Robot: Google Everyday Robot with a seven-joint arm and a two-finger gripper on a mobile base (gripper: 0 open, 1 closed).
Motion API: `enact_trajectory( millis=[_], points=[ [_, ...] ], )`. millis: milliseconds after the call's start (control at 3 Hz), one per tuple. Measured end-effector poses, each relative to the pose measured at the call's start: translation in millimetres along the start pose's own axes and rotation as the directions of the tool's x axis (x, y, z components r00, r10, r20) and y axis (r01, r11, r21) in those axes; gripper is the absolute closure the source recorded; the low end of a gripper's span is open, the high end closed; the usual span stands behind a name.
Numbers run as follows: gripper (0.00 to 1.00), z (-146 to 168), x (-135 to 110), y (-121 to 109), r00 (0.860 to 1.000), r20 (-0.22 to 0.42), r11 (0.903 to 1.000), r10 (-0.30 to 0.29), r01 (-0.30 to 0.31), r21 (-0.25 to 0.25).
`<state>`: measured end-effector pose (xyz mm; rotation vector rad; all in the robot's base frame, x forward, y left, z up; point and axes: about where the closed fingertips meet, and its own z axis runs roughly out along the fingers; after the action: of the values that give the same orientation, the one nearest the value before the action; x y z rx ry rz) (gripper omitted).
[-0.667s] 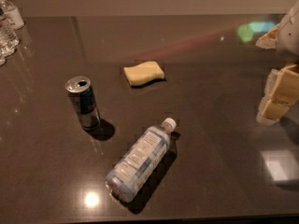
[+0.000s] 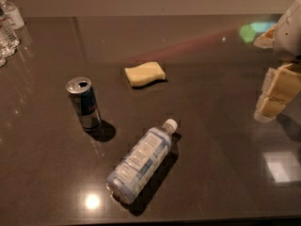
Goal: Pick sponge
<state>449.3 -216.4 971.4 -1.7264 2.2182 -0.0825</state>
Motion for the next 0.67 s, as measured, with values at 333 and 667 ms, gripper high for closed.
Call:
enact_trajectory(
  millis=[333, 667],
  points=[
    [0.0, 19.0, -7.3, -17.4, 0.999, 0.046, 0.9998, -0.016, 0.016, -0.008],
    [0.0, 37.1, -16.5, -36.1, 0.996, 0.092, 0.9999, -0.012, 0.013, -0.011]
  ],
)
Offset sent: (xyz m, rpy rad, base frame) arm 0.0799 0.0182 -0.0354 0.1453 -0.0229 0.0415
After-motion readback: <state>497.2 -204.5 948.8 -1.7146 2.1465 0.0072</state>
